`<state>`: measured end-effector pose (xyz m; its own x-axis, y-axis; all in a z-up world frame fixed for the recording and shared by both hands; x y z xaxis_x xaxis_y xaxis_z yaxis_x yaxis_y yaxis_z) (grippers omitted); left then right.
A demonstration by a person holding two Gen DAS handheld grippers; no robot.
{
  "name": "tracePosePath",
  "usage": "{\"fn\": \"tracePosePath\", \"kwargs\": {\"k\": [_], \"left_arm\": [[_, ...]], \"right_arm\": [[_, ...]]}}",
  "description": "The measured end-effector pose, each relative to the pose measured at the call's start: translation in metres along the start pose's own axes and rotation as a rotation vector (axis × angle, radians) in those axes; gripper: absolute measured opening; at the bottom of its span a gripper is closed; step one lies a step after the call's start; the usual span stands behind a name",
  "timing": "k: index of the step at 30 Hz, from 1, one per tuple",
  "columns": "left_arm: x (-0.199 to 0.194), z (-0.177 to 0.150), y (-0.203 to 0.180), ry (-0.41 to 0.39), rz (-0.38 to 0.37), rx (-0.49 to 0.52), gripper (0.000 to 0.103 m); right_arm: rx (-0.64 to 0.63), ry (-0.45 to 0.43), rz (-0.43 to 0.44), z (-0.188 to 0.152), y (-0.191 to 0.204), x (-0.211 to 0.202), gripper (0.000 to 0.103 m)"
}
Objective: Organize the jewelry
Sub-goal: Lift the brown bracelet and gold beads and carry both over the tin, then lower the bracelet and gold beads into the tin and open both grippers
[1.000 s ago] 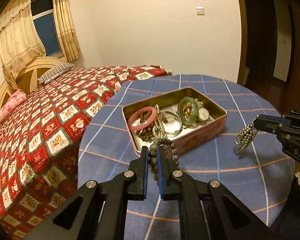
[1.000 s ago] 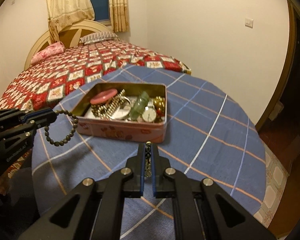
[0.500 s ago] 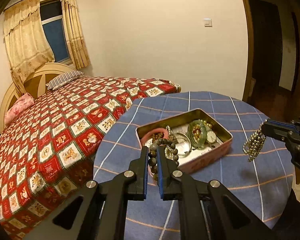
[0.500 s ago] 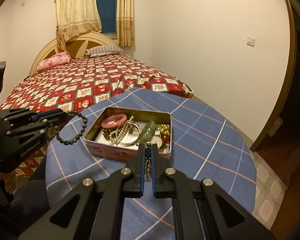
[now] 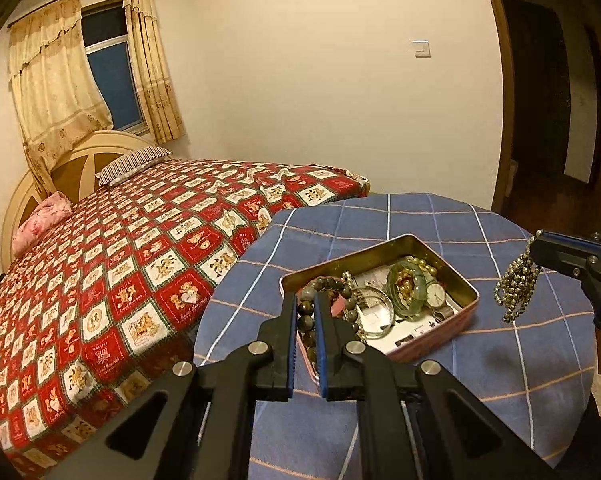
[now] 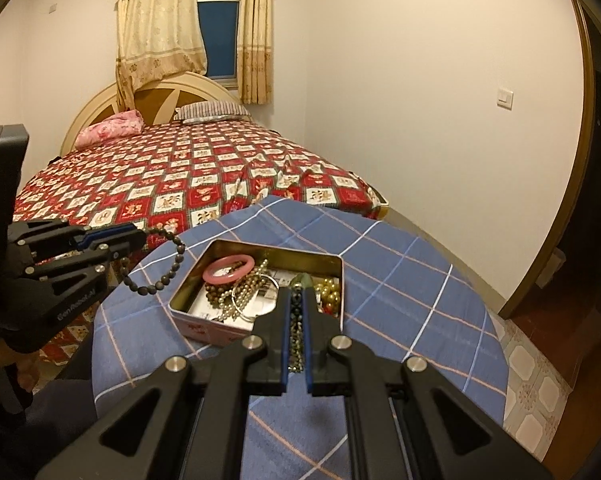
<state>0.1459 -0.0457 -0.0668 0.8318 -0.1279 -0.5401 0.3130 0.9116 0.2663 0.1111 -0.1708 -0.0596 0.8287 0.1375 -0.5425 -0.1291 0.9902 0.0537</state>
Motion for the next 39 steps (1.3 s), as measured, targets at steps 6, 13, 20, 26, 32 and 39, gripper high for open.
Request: {"fn": "tracePosePath", "kwargs": {"k": [6, 13, 20, 26, 32, 39], "left_arm": [[0.011, 0.011, 0.001, -0.002, 0.01, 0.016, 0.007], [0.021, 0.02, 0.004, 0.001, 0.026, 0.014, 0.007], [0.032, 0.027, 0.004, 0.007, 0.024, 0.012, 0.007], [0.042, 0.029, 0.003, 0.017, 0.03, 0.017, 0.007], [0.059, 0.027, 0.001, 0.037, 0.03, 0.02, 0.007], [0.077, 0.028, 0.001, 0.058, 0.026, 0.015, 0.007]], "right_arm": [[-0.01, -0.005, -0.001, 0.01, 0.001, 0.008, 0.007], [-0.019, -0.009, -0.007, 0.02, 0.002, 0.016, 0.007], [-0.014, 0.003, -0.016, 0.022, -0.002, 0.028, 0.007], [0.005, 0.016, -0.018, 0.024, -0.011, 0.038, 0.007], [0.001, 0.026, -0.027, 0.027, -0.014, 0.048, 0.007], [0.002, 0.039, -0.029, 0.03, -0.015, 0.065, 0.007]]}}
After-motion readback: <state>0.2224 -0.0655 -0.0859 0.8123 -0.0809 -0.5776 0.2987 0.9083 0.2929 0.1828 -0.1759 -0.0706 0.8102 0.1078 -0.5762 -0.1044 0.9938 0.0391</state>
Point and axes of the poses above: each gripper's, at about its wrist camera, not at the fingertips, and x roughly the way its jaws point, y to its left, z to its top, the point moved 4 cm from there along x, roughly the way its jaws point, and after that the axes turned 8 degrees about x, right-handed, at the moved point
